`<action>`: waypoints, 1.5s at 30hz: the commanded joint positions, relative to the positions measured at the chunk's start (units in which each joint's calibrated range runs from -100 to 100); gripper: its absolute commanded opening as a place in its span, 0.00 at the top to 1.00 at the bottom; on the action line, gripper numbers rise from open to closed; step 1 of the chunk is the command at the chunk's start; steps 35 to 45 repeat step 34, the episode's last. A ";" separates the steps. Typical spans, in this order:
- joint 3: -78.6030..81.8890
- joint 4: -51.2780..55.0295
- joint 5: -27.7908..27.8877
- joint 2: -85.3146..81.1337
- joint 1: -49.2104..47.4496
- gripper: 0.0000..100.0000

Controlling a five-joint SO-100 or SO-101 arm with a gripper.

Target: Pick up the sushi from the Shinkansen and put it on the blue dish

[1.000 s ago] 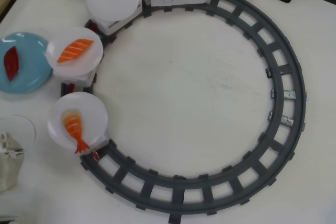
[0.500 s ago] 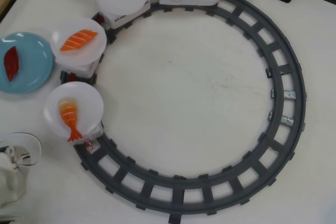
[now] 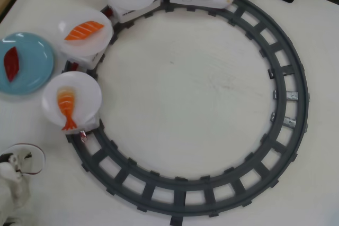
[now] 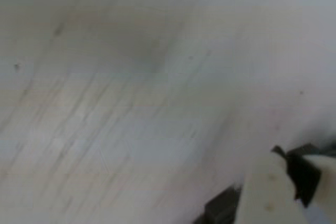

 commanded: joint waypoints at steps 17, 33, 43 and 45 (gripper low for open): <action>1.46 5.05 0.06 -8.30 0.43 0.97; 1.46 4.97 0.12 -8.30 0.43 0.97; 1.46 4.97 0.12 -8.30 0.43 0.97; 1.46 4.97 0.12 -8.30 0.43 0.97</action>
